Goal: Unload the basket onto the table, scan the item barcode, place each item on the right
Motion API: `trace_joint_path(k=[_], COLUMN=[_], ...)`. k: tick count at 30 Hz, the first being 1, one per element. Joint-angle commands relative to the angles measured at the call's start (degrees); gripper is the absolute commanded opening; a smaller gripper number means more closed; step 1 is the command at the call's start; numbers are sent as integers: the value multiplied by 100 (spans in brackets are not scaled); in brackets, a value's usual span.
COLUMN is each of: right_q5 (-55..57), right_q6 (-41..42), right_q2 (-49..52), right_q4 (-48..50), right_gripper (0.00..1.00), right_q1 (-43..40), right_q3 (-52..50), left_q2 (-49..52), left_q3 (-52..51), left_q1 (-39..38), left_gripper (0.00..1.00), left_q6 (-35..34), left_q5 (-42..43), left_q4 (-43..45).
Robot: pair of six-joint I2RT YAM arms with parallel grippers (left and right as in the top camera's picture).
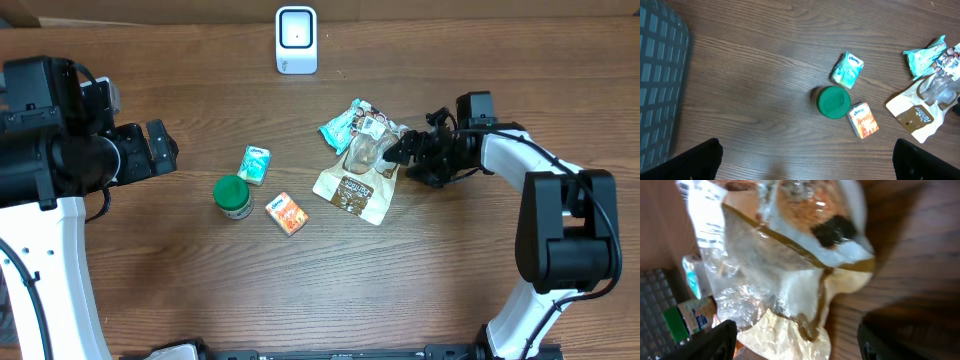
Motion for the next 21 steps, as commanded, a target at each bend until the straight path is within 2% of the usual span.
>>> trace_joint_path(k=[1,9,12,16,19,21], right_q5=[92,678,772,684,282,-118], right_q6=[-122,-103,-111,-105,-107,-107], right_q2=[-22,275,525,715,697,695], right_q4=[234,1325,1744,2035,2048,2039], right_gripper=[78,68,58,22,6,4], right_q1=[136,468,570,695,713,675], right_q3=[-302,-715,-754,-754,-728,-697], left_q2=[-31,-33,-33,-31,-31,-31], left_q3=[129,129,129,129,129,129], left_q1=[31,31,31,31,31,31], left_gripper=[100,100,100,100,100,100], left_q6=[-22,-22,-22,-22,-22,-22], left_q5=[-20,-20,-20,-20,-20,-20], left_q4=[-11,-11,-11,-11,-11,-11])
